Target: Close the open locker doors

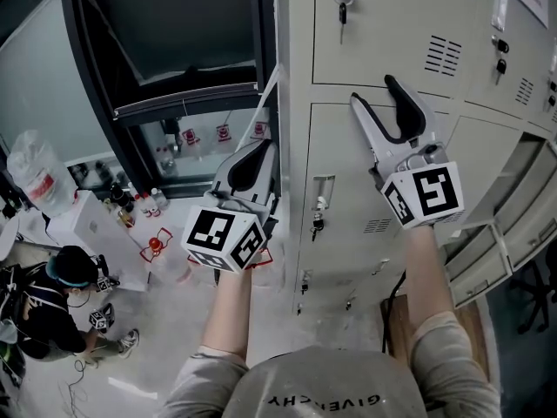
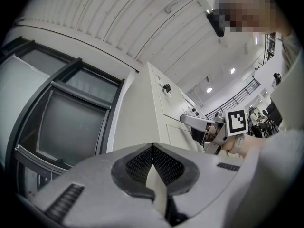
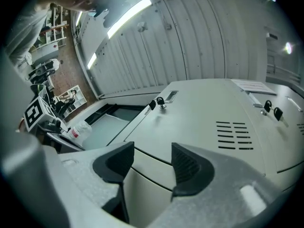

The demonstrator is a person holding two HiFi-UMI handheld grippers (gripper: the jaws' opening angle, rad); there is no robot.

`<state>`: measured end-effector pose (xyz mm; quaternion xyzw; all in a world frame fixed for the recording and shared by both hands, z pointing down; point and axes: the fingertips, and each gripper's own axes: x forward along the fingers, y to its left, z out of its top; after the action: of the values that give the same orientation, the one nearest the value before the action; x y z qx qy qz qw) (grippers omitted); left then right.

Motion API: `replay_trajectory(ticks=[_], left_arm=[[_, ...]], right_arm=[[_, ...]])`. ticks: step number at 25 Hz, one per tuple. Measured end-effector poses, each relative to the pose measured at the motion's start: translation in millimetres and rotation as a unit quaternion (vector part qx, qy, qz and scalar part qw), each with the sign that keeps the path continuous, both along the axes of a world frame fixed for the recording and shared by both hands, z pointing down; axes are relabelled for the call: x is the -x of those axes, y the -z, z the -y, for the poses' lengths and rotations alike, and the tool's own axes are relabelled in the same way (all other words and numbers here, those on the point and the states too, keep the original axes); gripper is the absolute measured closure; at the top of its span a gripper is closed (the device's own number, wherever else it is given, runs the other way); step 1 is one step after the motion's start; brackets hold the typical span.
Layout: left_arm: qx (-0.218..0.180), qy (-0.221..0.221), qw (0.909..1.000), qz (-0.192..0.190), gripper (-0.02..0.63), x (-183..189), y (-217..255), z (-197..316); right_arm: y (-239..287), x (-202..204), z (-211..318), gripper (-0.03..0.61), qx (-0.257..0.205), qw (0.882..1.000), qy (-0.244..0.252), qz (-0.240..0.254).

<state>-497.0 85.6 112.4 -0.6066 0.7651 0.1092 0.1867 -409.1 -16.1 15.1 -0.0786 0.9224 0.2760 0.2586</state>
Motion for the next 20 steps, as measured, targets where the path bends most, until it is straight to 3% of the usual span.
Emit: replay_trajectory(ticks=[15, 20], left_arm=[[0.0, -0.013, 0.9999, -0.007, 0.617, 2.3, -6.4, -2.8], [0.011, -0.015, 0.9998, -0.012, 0.617, 1.5, -18.2, -2.7]], right_arm=[[-6.1, -8.8, 6.1, 0.359, 0.035, 0.999, -0.007, -0.011], [-18.9, -27.4, 14.2, 0.423, 0.044, 0.999, -0.028, -0.013]])
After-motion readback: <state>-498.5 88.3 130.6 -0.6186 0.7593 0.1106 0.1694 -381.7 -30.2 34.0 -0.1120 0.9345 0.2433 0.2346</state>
